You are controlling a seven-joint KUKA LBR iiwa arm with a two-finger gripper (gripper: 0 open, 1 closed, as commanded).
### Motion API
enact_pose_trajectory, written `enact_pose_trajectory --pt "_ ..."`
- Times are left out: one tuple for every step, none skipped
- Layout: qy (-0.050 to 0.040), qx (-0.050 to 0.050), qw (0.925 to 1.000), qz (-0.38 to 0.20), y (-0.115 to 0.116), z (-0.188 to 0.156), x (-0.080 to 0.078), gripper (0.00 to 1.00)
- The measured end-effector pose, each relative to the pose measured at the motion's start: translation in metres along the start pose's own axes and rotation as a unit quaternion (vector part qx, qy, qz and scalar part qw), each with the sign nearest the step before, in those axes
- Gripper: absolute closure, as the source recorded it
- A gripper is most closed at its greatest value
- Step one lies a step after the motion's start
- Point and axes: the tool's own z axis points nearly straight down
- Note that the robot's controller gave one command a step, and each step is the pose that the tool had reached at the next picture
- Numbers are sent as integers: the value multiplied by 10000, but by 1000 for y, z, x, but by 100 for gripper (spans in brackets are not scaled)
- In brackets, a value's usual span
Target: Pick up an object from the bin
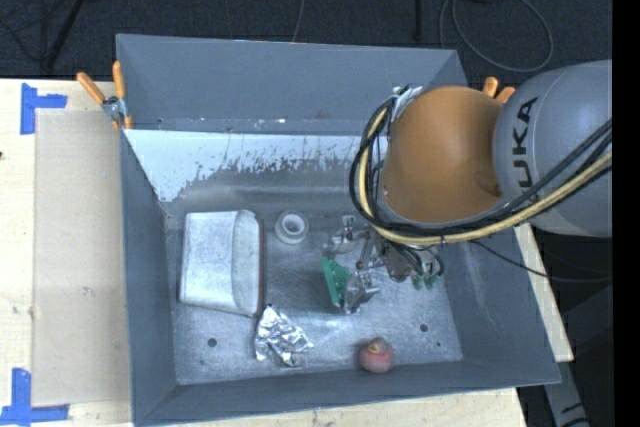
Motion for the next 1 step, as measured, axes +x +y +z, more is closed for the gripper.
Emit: enact_pose_trajectory --pt "-16 4 10000 -70 -18 -126 -13 100"
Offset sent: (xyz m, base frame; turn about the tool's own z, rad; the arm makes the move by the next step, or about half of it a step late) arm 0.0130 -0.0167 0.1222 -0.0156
